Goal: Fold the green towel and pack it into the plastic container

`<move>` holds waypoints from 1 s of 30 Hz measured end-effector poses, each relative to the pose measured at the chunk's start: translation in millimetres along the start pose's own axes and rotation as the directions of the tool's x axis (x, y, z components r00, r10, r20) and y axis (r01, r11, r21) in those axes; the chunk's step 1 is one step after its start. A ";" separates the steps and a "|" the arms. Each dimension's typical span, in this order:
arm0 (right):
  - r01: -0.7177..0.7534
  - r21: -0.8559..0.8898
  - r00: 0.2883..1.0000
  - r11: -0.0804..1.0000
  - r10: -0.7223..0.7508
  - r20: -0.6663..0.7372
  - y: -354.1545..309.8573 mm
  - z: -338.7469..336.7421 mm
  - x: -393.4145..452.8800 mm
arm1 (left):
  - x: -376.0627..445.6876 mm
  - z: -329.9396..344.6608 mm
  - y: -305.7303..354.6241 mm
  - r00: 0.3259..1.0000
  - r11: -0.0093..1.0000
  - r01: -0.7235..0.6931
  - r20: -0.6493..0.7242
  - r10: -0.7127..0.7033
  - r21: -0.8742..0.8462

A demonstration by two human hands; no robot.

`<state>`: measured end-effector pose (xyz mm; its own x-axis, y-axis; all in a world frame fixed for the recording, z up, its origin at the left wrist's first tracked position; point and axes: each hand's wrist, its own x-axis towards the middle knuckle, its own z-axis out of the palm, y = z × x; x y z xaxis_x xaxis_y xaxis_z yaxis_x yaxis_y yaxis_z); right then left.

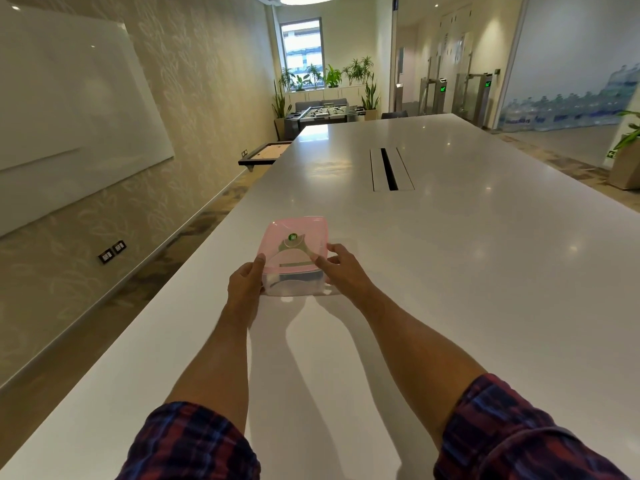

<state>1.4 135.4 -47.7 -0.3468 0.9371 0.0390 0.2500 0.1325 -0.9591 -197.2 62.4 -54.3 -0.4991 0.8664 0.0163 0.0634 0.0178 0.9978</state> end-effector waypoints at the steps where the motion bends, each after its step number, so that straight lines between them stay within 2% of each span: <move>1: 0.002 -0.011 1.000 1.000 -0.002 -0.002 -1.0 0.0 0.3 | 0.2 0.5 0.5 1.000 1.000 -0.005 -0.006 0.005 0.018; 6: -0.058 0.044 0.998 0.997 0.058 0.002 -6.4 -0.1 -2.8 | 5.5 -6.5 1.2 0.999 0.989 -0.025 0.031 0.021 0.148; 9: -0.089 0.110 0.995 0.990 0.092 -0.025 -9.7 2.4 -7.3 | 5.8 -6.8 5.6 0.998 0.971 -0.055 -0.001 0.057 0.231; 15: -0.103 0.192 0.988 0.976 0.123 -0.092 -6.1 15.1 -11.9 | 10.9 -1.4 5.8 0.999 0.954 -0.034 0.000 0.036 0.299; 22: -0.095 0.108 0.981 0.990 0.112 -0.161 -5.0 24.7 -16.6 | 14.1 3.0 11.3 1.000 0.929 0.028 -0.014 -0.024 0.369; 26: -0.075 0.036 0.983 0.997 0.080 -0.166 -7.8 21.3 -17.4 | 11.3 6.4 19.5 1.000 0.882 0.010 -0.031 0.005 0.471; 30: -0.067 -0.126 0.988 0.990 0.048 -0.149 -12.6 17.7 -23.0 | -5.1 15.0 29.4 0.978 0.771 0.023 -0.174 0.114 0.636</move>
<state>-9.7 106.4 -41.6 -0.1959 0.9800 0.0347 0.3846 0.1093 -0.9166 -179.8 66.0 -26.0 -0.6314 0.7625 0.1411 0.5871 0.3511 0.7295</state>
